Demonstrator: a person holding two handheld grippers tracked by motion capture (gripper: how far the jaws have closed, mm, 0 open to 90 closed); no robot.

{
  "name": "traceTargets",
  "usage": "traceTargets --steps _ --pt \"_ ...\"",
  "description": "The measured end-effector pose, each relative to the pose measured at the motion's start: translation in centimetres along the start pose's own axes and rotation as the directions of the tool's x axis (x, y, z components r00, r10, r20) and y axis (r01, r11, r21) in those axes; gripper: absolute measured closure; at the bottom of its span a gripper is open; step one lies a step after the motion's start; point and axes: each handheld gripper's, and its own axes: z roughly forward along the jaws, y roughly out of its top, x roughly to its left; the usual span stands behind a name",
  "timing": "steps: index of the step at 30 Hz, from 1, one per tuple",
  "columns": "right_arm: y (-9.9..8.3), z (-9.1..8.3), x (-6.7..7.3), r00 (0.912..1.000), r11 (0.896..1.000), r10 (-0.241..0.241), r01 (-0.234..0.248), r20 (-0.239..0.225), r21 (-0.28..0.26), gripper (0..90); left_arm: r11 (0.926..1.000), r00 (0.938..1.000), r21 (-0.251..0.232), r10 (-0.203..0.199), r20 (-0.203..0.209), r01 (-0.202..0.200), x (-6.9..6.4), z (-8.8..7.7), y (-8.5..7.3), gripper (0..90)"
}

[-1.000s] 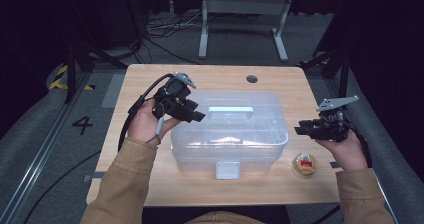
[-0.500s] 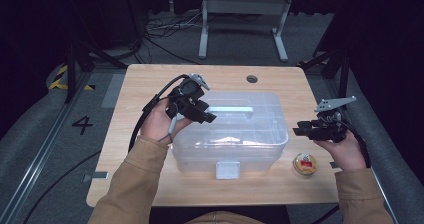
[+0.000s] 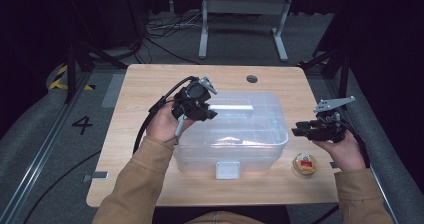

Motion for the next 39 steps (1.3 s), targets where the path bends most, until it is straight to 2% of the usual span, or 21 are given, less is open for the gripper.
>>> traceTargets --steps 4,12,19,21,25,30,31,34,39 --pt "0.0 0.0 -0.1 0.9999 1.000 0.008 -0.008 -0.010 -0.005 64.7 0.9999 0.9999 0.012 0.003 -0.014 -0.003 -0.1 -0.1 0.1 75.9" --pt "0.0 -0.1 0.0 0.9999 1.000 0.000 0.000 -0.014 -0.010 65.1 0.9998 0.9998 0.013 -0.015 -0.009 0.015 0.2 -0.4 0.6 75.8" --pt "0.0 -0.3 0.1 0.9998 1.000 -0.005 0.004 -0.020 -0.019 65.5 0.9992 0.9992 0.017 -0.037 0.016 0.037 1.0 -0.7 1.0 75.7" --pt "0.0 -0.3 0.1 0.9998 1.000 -0.005 0.005 -0.021 -0.017 67.7 0.9984 0.9982 0.018 -0.054 0.027 0.053 1.3 -0.8 1.2 75.7" --pt "0.0 -0.4 0.2 0.9991 0.999 -0.036 0.036 -0.024 -0.010 74.9 0.9971 0.9970 0.027 -0.072 0.030 0.071 1.6 -1.0 1.6 75.5" --pt "0.0 -0.4 0.3 0.9974 0.999 -0.047 0.046 -0.055 -0.004 79.8 0.9965 0.9959 0.020 -0.082 0.039 0.081 2.0 -1.1 1.7 75.2" --pt "0.0 -0.4 0.4 0.9952 0.999 -0.054 0.054 -0.082 -0.001 81.0 0.9962 0.9956 0.021 -0.085 0.040 0.084 2.0 -1.1 1.8 75.2" --pt "0.0 -0.4 0.6 0.9917 0.998 -0.065 0.066 -0.111 0.007 82.3 0.9958 0.9952 0.022 -0.090 0.037 0.089 2.2 -1.3 2.0 75.0" --pt "0.2 -0.4 0.9 0.9868 0.997 -0.066 0.072 -0.148 0.031 86.1 0.9959 0.9962 0.031 -0.086 0.014 0.085 2.2 -1.6 2.4 74.7"
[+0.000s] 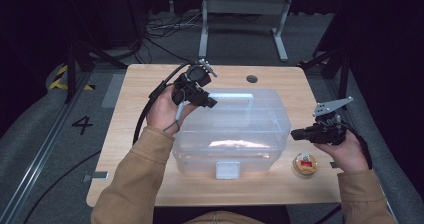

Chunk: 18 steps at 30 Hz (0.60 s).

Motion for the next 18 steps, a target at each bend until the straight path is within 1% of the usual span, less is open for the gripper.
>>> traceTargets --steps 3,8,13,18 --pt "0.1 0.2 0.4 0.9993 1.000 -0.021 0.022 -0.032 0.015 87.0 1.0000 0.9999 0.008 0.001 -0.011 -0.001 -0.1 -0.2 0.2 74.7" --pt "0.5 1.1 1.3 0.9948 0.995 -0.065 0.070 -0.079 0.068 87.9 0.9998 0.9993 0.017 0.006 -0.037 -0.005 -0.5 -0.3 0.2 74.8" --pt "0.6 1.1 1.7 0.9907 0.994 -0.080 0.088 -0.110 0.070 88.7 0.9999 0.9992 0.010 0.003 -0.039 -0.003 -0.5 -0.6 0.2 74.8" --pt "0.6 1.4 2.0 0.9846 0.991 -0.098 0.109 -0.145 0.073 89.1 1.0000 0.9992 0.001 0.001 -0.039 0.000 -0.4 -0.7 0.1 74.8"
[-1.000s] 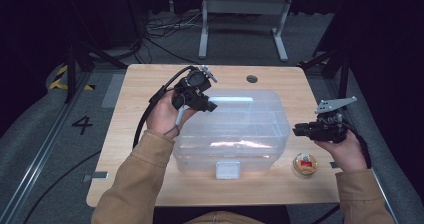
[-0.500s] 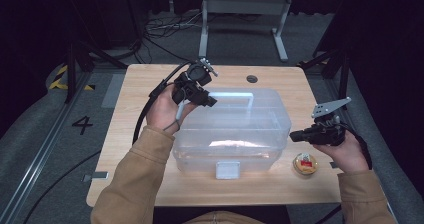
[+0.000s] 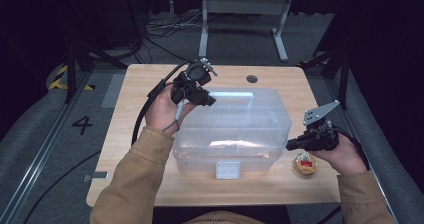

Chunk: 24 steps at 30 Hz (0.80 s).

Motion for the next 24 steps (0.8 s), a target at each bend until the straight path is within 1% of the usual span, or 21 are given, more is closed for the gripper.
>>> traceTargets --steps 3,5,13,17,19,22,23,24 --pt "0.1 0.1 0.2 0.9999 1.000 -0.013 0.013 -0.009 -0.006 89.4 1.0000 1.0000 -0.001 -0.003 -0.006 0.003 0.0 -0.1 0.0 74.8" --pt "0.2 0.1 0.3 0.9998 1.000 -0.019 0.019 -0.007 -0.008 89.6 1.0000 1.0000 -0.002 -0.003 -0.008 0.003 0.0 -0.2 0.0 74.8" --pt "0.2 0.0 0.3 0.9997 1.000 -0.021 0.021 -0.010 -0.015 89.9 1.0000 0.9999 0.002 0.000 -0.016 0.000 -0.1 -0.3 0.0 74.7" --pt "0.2 -0.1 0.4 0.9998 1.000 -0.017 0.017 -0.008 -0.019 90.0 1.0000 0.9997 -0.002 -0.010 -0.021 0.010 -0.2 -0.3 0.0 73.5" --pt "0.2 -0.2 0.4 0.9998 1.000 -0.017 0.016 -0.009 -0.025 90.0 0.9997 0.9998 -0.016 -0.019 -0.011 0.019 -0.3 -0.6 -0.1 66.7" --pt "0.2 -0.5 0.4 0.9997 0.998 -0.012 0.011 -0.020 -0.057 90.0 0.9990 0.9996 -0.042 -0.016 -0.025 0.015 -0.4 -1.1 -0.2 59.4" --pt "0.2 -0.6 0.4 0.9997 0.998 -0.010 0.009 -0.020 -0.067 90.0 0.9982 0.9995 -0.058 -0.016 -0.029 0.014 -0.4 -1.5 -0.3 57.4" --pt "0.2 -0.6 0.4 0.9997 0.998 -0.010 0.009 -0.020 -0.067 90.0 0.9982 0.9995 -0.058 -0.016 -0.029 0.014 -0.4 -1.5 -0.3 55.4"
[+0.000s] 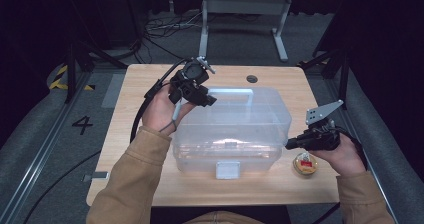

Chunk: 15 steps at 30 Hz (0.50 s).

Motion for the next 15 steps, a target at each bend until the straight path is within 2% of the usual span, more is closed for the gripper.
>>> traceTargets --steps 3,8,12,15 --pt "0.1 -0.3 0.0 1.0000 1.000 0.003 -0.003 0.002 -0.028 90.0 0.9980 0.9998 -0.063 -0.008 0.019 0.009 0.0 -1.4 -0.3 54.5" --pt "0.1 -0.6 0.0 1.0000 0.999 0.005 -0.004 0.008 -0.053 90.0 0.9951 0.9999 -0.099 -0.004 0.015 0.005 -0.4 -3.3 -0.5 52.7" --pt "0.2 -0.9 0.0 0.9998 0.997 0.006 -0.004 0.016 -0.080 90.0 0.9897 0.9998 -0.143 -0.002 0.020 0.005 -0.7 -5.0 -1.1 54.0" --pt "0.3 -1.1 -0.1 0.9997 0.995 0.011 -0.009 0.020 -0.100 90.0 0.9880 0.9997 -0.154 -0.002 0.026 0.006 -0.8 -5.6 -1.4 54.7"
